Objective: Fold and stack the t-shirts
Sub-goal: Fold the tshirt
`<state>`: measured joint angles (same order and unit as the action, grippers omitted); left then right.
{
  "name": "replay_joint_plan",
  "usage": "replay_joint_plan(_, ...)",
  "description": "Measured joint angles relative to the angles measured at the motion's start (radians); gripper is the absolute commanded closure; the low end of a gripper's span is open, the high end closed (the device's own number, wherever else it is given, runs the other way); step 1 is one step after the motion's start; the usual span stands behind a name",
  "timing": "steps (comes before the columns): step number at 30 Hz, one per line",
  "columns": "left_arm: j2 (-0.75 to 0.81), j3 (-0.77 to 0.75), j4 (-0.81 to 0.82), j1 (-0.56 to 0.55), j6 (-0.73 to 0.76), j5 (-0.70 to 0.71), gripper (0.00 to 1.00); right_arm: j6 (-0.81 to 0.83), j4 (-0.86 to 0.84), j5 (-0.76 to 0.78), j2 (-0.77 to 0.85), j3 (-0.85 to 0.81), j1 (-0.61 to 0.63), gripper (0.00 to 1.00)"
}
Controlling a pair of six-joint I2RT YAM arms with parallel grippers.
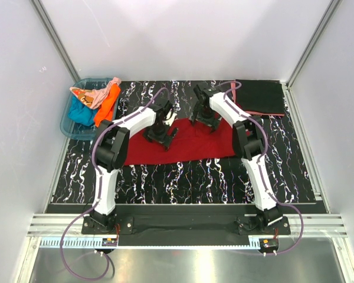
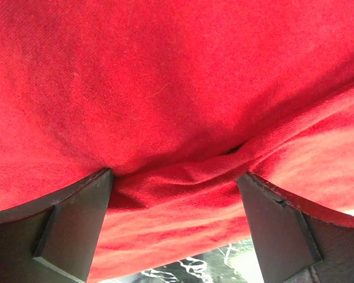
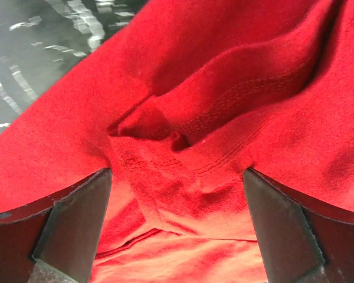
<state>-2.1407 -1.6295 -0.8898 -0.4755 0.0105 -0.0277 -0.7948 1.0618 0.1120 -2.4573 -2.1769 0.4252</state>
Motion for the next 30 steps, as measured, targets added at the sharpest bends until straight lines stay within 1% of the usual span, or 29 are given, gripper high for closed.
replay_joint_plan(3,0.039,0.058,0.017,0.001,-0.031,-0.031,0.08,0.058,0.038,0.003,-0.059,-0.107,0.020,0.00)
replay_joint_plan(7,0.157,0.229,0.079,0.002,-0.119,-0.122,0.11,0.138,0.051,-0.002,-0.114,-0.210,0.065,0.00)
replay_joint_plan(12,0.316,0.455,0.199,-0.013,-0.304,-0.264,0.11,0.214,0.019,-0.046,-0.150,-0.275,0.126,0.00)
replay_joint_plan(16,0.384,0.563,0.316,-0.056,-0.484,-0.370,0.11,0.247,-0.018,-0.110,-0.180,-0.336,0.147,0.00)
replay_joint_plan(20,0.397,0.583,0.377,-0.099,-0.596,-0.406,0.11,0.279,-0.048,-0.184,-0.198,-0.382,0.143,0.00)
replay_joint_plan(23,0.429,0.577,0.384,-0.110,-0.627,-0.404,0.11,0.286,-0.047,-0.229,-0.191,-0.399,0.121,0.00)
replay_joint_plan(26,0.484,0.534,0.370,-0.109,-0.632,-0.381,0.11,0.292,-0.029,-0.251,-0.141,-0.373,0.061,0.00)
replay_joint_plan(30,0.551,0.444,0.402,-0.108,-0.621,-0.316,0.12,0.354,0.023,-0.235,0.016,-0.285,-0.082,0.00)
